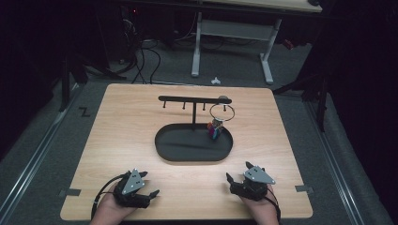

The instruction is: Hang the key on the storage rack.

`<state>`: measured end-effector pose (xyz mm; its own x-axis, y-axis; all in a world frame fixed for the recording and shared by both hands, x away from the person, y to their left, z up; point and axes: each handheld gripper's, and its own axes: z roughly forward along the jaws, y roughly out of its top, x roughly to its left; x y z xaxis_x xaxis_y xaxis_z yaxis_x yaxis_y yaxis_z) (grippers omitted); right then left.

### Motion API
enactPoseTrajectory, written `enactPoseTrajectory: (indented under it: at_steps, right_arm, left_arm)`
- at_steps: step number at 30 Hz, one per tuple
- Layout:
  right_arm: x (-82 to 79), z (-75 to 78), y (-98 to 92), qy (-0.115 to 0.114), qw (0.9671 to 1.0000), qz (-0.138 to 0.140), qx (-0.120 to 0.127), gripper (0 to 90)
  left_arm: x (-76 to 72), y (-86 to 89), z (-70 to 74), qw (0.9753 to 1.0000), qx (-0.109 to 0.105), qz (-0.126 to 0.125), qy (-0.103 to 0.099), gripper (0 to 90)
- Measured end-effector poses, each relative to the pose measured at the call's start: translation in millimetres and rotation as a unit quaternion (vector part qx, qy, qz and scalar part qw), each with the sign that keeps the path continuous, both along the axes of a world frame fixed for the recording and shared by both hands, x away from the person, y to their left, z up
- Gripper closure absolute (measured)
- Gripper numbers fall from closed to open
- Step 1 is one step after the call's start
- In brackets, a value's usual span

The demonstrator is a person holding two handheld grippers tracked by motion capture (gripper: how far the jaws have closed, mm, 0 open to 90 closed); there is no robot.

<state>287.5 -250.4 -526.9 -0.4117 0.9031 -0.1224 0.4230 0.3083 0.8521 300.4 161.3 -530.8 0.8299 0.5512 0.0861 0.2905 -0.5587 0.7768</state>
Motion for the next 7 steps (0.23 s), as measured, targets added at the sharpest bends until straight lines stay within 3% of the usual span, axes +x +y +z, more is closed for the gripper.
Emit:
enactPoseTrajectory:
  at_steps: [7]
  right_arm:
    - [0.9, 0.0, 0.1, 0.005, 1.0000, -0.005, 0.001, 14.9]
  left_arm:
    - [0.0, 1.7, 1.4, 1.0000, -0.004, 0.000, -0.001, 21.7]
